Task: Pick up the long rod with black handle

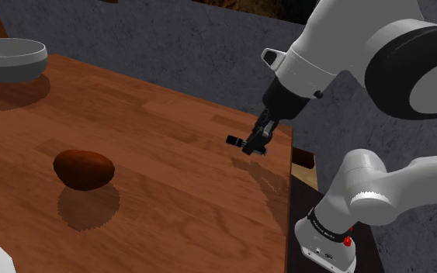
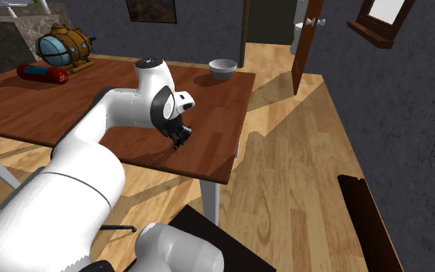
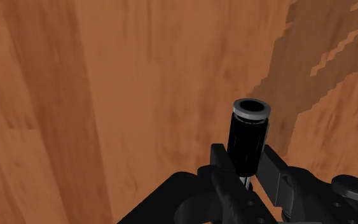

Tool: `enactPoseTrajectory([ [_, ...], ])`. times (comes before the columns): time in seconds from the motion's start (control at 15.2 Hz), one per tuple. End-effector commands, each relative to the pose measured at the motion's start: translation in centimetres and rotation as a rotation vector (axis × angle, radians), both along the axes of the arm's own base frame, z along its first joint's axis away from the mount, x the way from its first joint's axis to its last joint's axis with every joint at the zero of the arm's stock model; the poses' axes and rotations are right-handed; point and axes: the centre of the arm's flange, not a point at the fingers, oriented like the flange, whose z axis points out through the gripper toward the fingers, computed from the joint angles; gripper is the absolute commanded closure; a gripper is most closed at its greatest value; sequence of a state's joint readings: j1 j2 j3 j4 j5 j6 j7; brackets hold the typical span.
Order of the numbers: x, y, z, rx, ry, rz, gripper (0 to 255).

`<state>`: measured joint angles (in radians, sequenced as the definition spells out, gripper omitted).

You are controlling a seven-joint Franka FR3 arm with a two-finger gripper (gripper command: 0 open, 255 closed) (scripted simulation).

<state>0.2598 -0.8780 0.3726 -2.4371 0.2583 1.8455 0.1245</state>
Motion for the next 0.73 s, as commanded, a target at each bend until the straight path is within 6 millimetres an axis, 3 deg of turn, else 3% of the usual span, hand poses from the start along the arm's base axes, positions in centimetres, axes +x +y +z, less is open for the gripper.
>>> enactPoseTrajectory([
  [0.0,0.0,0.0,1.1,0.000,0.000,0.000,255],
  [0.53,0.0,0.0,5.3,0.000,0.000,0.000,255],
  [0.66,0.0,0.0,5.4,0.000,0.000,0.000,255],
])
